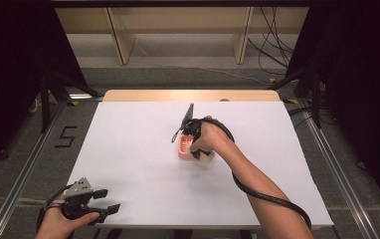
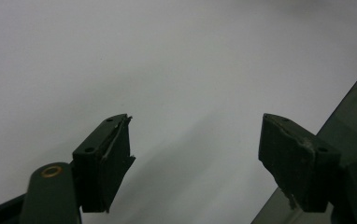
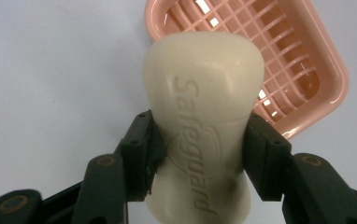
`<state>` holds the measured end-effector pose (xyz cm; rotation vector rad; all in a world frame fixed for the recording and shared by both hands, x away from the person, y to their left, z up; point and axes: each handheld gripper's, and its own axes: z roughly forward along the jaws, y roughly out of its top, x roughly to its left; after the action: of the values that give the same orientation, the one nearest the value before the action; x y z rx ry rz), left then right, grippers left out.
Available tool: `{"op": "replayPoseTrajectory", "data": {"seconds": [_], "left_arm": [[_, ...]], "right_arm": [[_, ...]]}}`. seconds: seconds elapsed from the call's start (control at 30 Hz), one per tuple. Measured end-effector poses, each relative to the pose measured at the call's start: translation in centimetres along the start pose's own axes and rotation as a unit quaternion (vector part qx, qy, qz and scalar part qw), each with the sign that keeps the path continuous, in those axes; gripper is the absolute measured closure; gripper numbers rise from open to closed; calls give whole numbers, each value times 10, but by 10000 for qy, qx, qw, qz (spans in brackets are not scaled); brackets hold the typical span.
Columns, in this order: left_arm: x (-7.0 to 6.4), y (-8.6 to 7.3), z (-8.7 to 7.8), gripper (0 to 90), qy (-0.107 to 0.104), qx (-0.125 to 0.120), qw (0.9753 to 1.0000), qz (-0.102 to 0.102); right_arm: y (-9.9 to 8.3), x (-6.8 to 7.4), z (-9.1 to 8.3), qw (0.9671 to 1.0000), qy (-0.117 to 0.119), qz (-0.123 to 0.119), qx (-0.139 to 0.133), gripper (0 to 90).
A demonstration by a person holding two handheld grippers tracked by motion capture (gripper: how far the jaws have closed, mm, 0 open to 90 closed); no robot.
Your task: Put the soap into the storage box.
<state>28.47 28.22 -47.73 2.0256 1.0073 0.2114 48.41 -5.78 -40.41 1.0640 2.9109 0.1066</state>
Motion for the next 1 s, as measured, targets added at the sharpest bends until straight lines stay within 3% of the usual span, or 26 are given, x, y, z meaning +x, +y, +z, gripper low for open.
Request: {"op": "replayPoseTrajectory", "data": {"seconds": [0.2, 0.6, 0.63, 1.0], "left_arm": [[0, 0, 0, 248, -10, 11, 10000, -76], [0, 0, 0, 248, -1, 5, 10000, 13], [1, 0, -1, 248, 35, 95, 9999, 105], [0, 0, 0, 248, -4, -2, 10000, 11]], "right_arm": [[2, -3, 2, 10000, 3, -28, -29, 506], [7, -7, 3, 9999, -32, -6, -95, 506], [8, -8, 3, 9999, -28, 15, -100, 506], [12, -13, 5, 9999, 0, 62, -115, 506]]}}
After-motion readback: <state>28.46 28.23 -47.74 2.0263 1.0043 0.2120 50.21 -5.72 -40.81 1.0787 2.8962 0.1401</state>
